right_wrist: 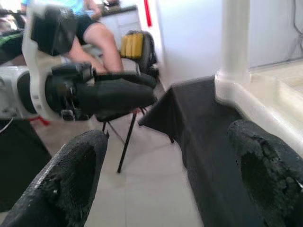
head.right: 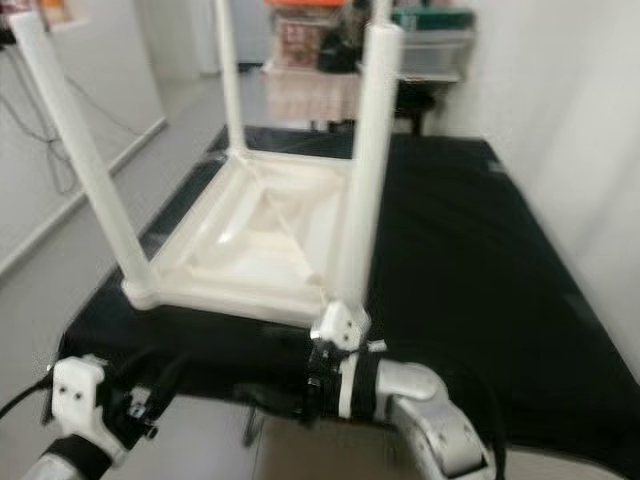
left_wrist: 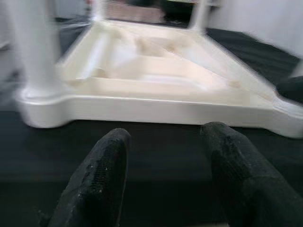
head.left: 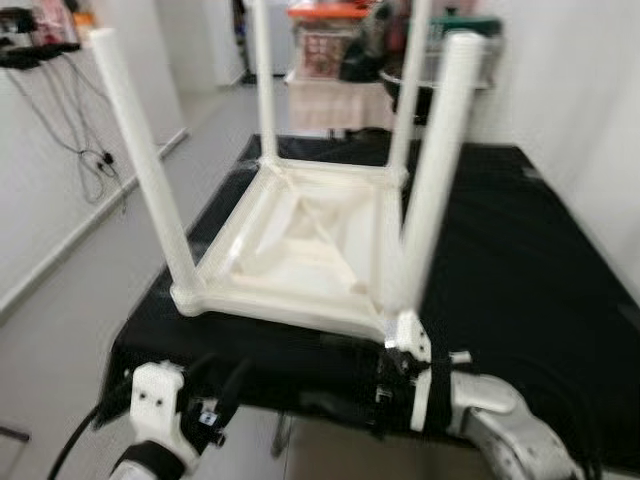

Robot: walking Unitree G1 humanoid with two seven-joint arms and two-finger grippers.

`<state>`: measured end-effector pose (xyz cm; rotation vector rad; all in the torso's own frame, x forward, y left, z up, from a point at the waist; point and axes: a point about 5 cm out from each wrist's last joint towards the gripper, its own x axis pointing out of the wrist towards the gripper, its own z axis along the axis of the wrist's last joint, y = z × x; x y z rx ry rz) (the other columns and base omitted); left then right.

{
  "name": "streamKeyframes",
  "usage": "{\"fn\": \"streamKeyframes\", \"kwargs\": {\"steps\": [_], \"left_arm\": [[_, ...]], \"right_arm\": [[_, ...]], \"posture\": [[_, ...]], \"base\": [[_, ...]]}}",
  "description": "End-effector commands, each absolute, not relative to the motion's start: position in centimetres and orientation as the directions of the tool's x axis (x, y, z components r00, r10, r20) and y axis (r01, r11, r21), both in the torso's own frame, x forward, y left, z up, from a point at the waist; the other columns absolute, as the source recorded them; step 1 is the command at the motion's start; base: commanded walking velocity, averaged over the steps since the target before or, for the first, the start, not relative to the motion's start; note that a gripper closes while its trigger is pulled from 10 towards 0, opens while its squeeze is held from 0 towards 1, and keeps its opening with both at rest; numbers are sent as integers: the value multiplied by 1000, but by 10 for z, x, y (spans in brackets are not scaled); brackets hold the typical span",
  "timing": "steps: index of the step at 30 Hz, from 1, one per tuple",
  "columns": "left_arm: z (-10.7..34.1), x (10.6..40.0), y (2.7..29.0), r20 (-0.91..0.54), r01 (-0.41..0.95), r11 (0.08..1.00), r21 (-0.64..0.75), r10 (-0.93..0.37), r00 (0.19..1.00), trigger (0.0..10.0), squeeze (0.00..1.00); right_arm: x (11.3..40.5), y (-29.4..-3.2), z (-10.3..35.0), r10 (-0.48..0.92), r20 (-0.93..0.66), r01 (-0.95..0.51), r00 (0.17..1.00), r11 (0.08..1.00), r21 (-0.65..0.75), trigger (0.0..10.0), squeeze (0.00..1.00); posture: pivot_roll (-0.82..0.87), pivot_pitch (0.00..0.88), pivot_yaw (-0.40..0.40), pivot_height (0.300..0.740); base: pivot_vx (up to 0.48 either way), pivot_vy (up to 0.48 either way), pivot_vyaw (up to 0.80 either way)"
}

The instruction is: Building children table

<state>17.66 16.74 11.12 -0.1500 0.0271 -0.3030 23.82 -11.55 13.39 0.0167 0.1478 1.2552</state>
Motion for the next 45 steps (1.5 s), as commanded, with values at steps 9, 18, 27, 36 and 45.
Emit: {"fn": "streamKeyframes", "kwargs": {"steps": [9, 18, 27, 36, 45], "left_arm": [[109, 182, 169, -37, 262, 953, -151, -270, 962, 10000, 0], [104, 179, 169, -64, 256, 956, -144, -267, 962, 10000, 0], [102, 178, 172, -82, 242, 960, -141, -255, 963, 10000, 0], [98, 175, 175, -101, 201, 969, -143, -216, 971, 10000, 0], [85, 155, 194, -182, 59, 992, -116, -80, 980, 10000, 0]], "right_arm": [[232, -120, 133, 962, -111, -960, 249, 260, 100, 10000, 0], [235, -126, 137, 965, -99, -961, 244, 254, 105, 10000, 0], [234, -128, 139, 970, -91, -966, 224, 234, 111, 10000, 0], [235, -132, 138, 973, -110, -970, 203, 215, 112, 10000, 0], [235, -148, 138, 966, -201, -978, 164, 185, 94, 10000, 0]], "posture": [[-30, 0, 2, 740], [-30, 0, -1, 740], [-24, 0, 6, 740], [-25, 0, 2, 740], [-19, 0, 7, 740]], "base": [[147, 0, 0], [0, 0, 0], [0, 0, 0], [0, 0, 0], [0, 0, 0]]}}
